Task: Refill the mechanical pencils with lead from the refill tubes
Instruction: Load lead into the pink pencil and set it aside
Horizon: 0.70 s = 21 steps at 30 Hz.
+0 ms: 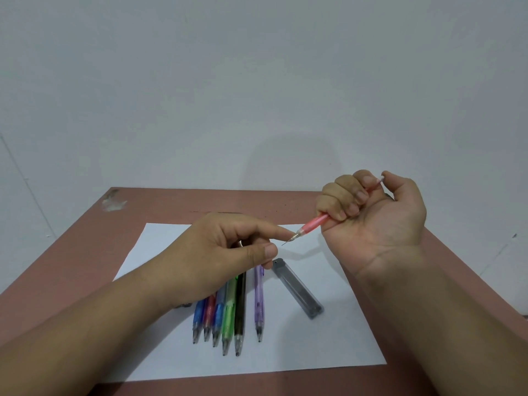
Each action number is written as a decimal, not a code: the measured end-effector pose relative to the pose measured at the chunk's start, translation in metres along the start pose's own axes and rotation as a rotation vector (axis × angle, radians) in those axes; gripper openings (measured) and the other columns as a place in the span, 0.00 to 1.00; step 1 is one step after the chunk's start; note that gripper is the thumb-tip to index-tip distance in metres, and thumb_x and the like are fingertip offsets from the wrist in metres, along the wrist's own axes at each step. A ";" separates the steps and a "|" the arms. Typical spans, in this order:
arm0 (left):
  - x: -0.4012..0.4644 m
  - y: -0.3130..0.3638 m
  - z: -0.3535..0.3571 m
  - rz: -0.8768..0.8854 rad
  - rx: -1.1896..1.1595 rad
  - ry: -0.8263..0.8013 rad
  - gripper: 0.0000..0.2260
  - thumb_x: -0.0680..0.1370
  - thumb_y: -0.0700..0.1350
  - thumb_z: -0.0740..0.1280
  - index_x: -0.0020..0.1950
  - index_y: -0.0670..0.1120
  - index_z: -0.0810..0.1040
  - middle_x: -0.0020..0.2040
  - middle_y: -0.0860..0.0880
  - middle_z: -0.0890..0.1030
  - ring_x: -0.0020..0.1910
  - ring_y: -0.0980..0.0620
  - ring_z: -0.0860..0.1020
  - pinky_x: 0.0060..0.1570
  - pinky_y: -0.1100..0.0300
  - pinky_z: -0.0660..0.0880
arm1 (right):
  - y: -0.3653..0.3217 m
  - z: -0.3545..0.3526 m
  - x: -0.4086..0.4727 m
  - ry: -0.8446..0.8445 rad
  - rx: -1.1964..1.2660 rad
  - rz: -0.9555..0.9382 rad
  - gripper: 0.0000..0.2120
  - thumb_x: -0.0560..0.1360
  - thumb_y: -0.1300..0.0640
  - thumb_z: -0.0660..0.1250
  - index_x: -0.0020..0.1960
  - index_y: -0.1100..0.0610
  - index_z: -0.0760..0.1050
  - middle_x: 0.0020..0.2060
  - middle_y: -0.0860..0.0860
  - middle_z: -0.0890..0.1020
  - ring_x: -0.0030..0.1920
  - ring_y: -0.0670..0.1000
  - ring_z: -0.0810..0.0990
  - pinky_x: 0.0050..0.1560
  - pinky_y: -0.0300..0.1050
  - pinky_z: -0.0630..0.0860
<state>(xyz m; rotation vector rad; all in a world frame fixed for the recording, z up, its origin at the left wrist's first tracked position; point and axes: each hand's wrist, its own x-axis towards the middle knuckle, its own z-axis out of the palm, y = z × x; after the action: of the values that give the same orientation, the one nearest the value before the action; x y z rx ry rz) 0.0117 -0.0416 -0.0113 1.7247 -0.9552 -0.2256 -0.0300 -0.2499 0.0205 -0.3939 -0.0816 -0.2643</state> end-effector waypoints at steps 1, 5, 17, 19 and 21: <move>0.000 0.000 0.000 0.001 0.002 0.001 0.10 0.77 0.48 0.71 0.55 0.60 0.85 0.37 0.58 0.81 0.40 0.58 0.77 0.47 0.61 0.71 | 0.000 0.000 0.000 -0.002 -0.007 -0.006 0.15 0.75 0.51 0.53 0.32 0.55 0.65 0.29 0.48 0.61 0.25 0.48 0.58 0.26 0.41 0.58; -0.001 0.003 0.001 0.001 -0.008 0.016 0.09 0.77 0.47 0.71 0.55 0.58 0.86 0.35 0.59 0.79 0.37 0.60 0.76 0.43 0.69 0.70 | -0.001 0.000 0.000 -0.008 -0.027 -0.026 0.10 0.70 0.53 0.55 0.32 0.55 0.65 0.28 0.48 0.61 0.24 0.49 0.58 0.26 0.41 0.59; -0.001 0.001 0.000 -0.013 -0.010 0.015 0.10 0.78 0.46 0.71 0.54 0.60 0.86 0.37 0.58 0.81 0.40 0.58 0.78 0.46 0.64 0.71 | -0.001 0.000 0.000 0.000 -0.039 -0.027 0.09 0.70 0.54 0.55 0.32 0.55 0.64 0.28 0.48 0.60 0.24 0.48 0.58 0.25 0.41 0.59; -0.001 0.001 0.001 -0.017 -0.012 0.017 0.09 0.77 0.48 0.71 0.54 0.60 0.86 0.38 0.57 0.82 0.42 0.56 0.78 0.47 0.60 0.71 | -0.001 0.000 0.000 0.003 -0.036 -0.027 0.09 0.70 0.54 0.55 0.32 0.55 0.64 0.28 0.48 0.60 0.24 0.48 0.58 0.25 0.41 0.59; 0.000 0.001 0.001 -0.015 -0.010 0.019 0.09 0.76 0.50 0.71 0.54 0.61 0.86 0.38 0.57 0.82 0.42 0.56 0.78 0.47 0.60 0.71 | -0.001 0.000 0.000 0.005 -0.028 -0.025 0.09 0.70 0.54 0.55 0.32 0.55 0.64 0.28 0.48 0.60 0.24 0.49 0.58 0.25 0.41 0.59</move>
<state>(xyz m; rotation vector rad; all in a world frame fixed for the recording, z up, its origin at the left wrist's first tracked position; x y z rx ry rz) 0.0101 -0.0424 -0.0110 1.7227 -0.9257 -0.2232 -0.0306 -0.2504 0.0212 -0.4206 -0.0782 -0.2908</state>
